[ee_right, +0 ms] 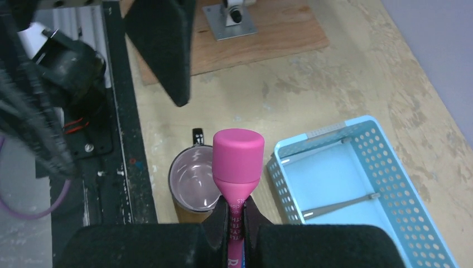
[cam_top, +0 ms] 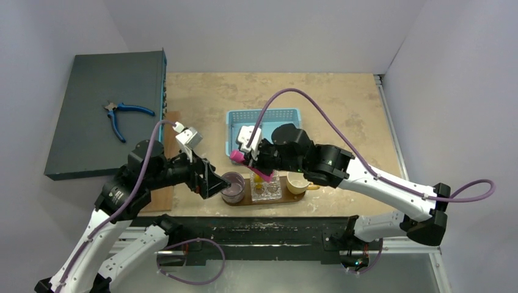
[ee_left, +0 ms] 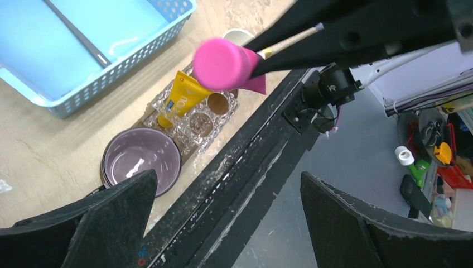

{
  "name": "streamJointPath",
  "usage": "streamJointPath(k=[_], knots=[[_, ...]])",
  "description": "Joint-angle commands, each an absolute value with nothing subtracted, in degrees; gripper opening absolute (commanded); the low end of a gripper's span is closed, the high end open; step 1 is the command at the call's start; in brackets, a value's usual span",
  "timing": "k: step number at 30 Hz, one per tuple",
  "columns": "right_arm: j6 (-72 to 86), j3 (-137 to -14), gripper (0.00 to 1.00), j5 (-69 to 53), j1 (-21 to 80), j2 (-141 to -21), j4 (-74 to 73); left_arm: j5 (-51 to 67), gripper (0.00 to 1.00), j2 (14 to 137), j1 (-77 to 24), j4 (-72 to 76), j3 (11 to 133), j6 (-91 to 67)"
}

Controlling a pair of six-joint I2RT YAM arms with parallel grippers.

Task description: Prepare toiletry sets of a toothbrush and toothpaste on the tray

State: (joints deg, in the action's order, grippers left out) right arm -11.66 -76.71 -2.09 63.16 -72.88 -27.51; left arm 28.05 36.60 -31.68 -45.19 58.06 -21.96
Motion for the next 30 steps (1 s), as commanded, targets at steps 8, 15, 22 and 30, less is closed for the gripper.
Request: streamJointPath(k=[8,15,22,30], knots=[[-24.72,-76.45,0.0,-1.54,71.36,-69.59,-31.88,36.34,1.0,39.12,-31.82,-48.9,60.99,-23.88],[-29.82,-78.5,0.0,-0.77,75.77,-70.76,-33.44,45.1,1.0,42.51,-31.77,-50.97,61.26,-23.01],[-33.92,-80.84,0.0,-1.93,78.14,-72.24,-34.26,49.59,0.98,44.21,-31.82,-51.66,60.7,-22.51],[-35.68,-84.01,0.0,-0.13,79.74,-75.41,-35.76,52.15,0.87,45.34,-31.82,-51.84,59.55,-21.9]])
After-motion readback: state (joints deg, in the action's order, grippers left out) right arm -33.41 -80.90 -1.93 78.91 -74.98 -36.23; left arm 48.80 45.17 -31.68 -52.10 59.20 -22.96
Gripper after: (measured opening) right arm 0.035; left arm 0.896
